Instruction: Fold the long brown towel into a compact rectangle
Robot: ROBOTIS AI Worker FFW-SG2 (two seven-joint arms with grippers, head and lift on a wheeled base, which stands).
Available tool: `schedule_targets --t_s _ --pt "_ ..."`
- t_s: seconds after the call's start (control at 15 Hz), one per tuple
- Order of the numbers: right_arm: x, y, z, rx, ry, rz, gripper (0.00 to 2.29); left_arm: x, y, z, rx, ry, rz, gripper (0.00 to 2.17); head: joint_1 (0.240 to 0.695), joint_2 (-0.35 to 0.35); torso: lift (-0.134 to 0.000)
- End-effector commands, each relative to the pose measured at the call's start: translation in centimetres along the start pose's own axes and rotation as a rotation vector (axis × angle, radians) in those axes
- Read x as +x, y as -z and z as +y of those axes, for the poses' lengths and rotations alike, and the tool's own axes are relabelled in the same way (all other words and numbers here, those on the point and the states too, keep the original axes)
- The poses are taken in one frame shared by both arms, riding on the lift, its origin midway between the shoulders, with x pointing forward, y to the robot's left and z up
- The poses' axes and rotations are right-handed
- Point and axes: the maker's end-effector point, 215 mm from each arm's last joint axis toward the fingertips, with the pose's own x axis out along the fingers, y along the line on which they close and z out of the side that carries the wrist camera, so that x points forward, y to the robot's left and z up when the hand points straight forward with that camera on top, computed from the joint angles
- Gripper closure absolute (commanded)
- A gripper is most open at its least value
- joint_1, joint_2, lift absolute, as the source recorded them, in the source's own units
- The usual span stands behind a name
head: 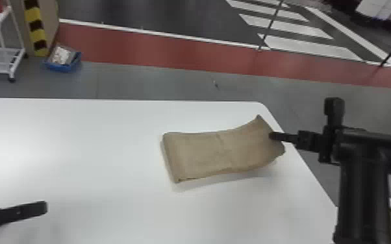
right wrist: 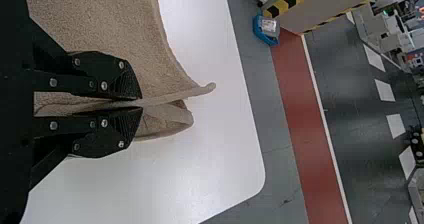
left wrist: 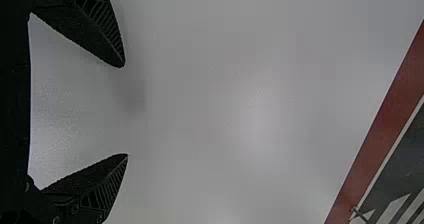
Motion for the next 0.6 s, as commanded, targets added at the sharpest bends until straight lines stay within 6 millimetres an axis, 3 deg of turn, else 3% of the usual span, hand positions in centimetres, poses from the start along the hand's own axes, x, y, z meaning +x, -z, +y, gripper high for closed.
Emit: schedule_targets --t_s 0.0,0.13,0.27,0.33,0.4,0.53 --pt "0.7 0.5 0.3 -0.005 -0.007 0.008 1.0 0.2 0.1 -0.4 -0.003 0.007 -0.001 0.15 0.695 -0.333 -0.124" --pt "0.6 0.4 0.7 0.014 -0.018 0.007 1.0 0.2 0.1 -0.4 -0.003 0.007 -0.001 0.15 0.695 -0.33 -0.124" --pt "-1.9 -2.6 1.9 0.042 -0.044 -0.052 1.0 0.0 0.1 0.0 -0.012 0.001 -0.003 0.15 0.695 -0.326 -0.124" --pt "-3.3 -3.6 0.7 0.068 -0.034 -0.067 1.0 0.0 0.0 0.2 -0.013 -0.001 -0.007 0.15 0.695 -0.323 -0.124" --pt "-3.0 -3.1 -0.6 0.084 -0.015 -0.052 1.0 0.0 -0.1 0.0 -0.01 0.006 -0.009 0.15 0.695 -0.319 -0.124" --pt "0.1 -0.4 -1.8 0.003 0.024 -0.015 1.0 0.4 -0.1 -0.6 0.006 0.013 -0.005 0.15 0.695 -0.335 -0.124"
